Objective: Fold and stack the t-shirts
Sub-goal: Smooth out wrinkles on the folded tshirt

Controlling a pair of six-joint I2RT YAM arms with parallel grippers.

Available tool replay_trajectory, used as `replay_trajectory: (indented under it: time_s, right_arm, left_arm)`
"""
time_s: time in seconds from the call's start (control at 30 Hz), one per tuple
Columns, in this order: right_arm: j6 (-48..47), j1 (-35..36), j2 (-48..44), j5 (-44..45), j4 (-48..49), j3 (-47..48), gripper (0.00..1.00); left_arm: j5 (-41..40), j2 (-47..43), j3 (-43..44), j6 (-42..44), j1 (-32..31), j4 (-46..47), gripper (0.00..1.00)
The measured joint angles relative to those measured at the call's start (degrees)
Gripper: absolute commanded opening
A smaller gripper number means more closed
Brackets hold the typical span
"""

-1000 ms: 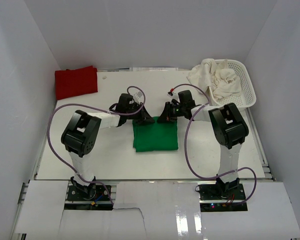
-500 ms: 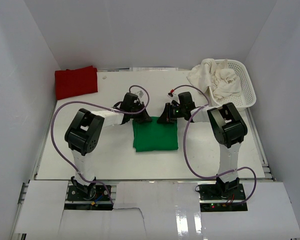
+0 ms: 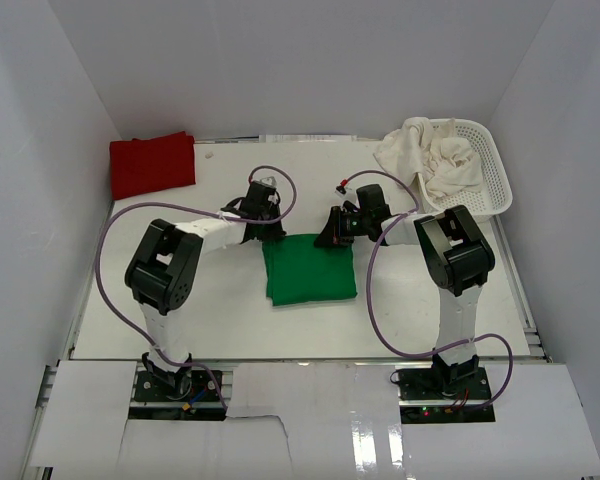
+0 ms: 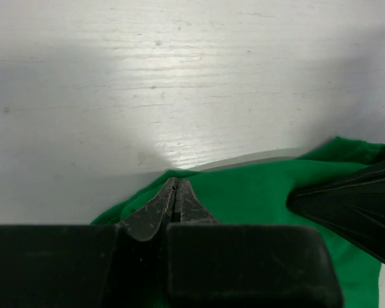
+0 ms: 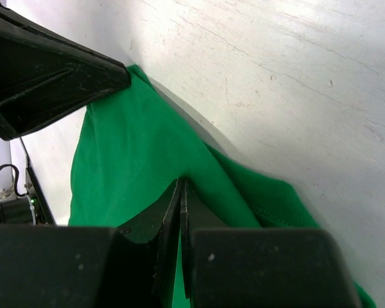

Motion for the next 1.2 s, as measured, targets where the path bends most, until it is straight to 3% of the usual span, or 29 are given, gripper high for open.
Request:
replay_trajectory:
  time_s: [0.17, 0.43, 0.57, 0.8, 1.2]
  right_arm:
    - [-0.22, 0.0, 0.0, 0.0, 0.0, 0.0, 0.08]
    - [-0.44, 0.0, 0.0, 0.02, -0.02, 0.0, 0.08]
    - [-0.55, 0.0, 0.0, 0.0, -0.02, 0.0, 0.08]
    - [-0.57, 0.0, -0.02, 0.0, -0.04, 0.0, 0.08]
    - [-0.57, 0.0, -0.02, -0.02, -0.07, 0.0, 0.08]
  left_arm:
    - [-3.96, -2.03, -0.5, 0.61, 0.68, -2.84, 0.1]
    - [-17.44, -8.15, -2.67, 0.59, 1.49, -8.81, 0.12]
    - [-18.05, -10.49, -2.73, 0.61, 2.08, -9.51, 0.13]
    - [-4.42, -14.91, -3.23, -0.02, 2.16, -5.88, 0.14]
    - [25.33, -9.49, -11.43, -8.66, 4.92, 11.15, 0.07]
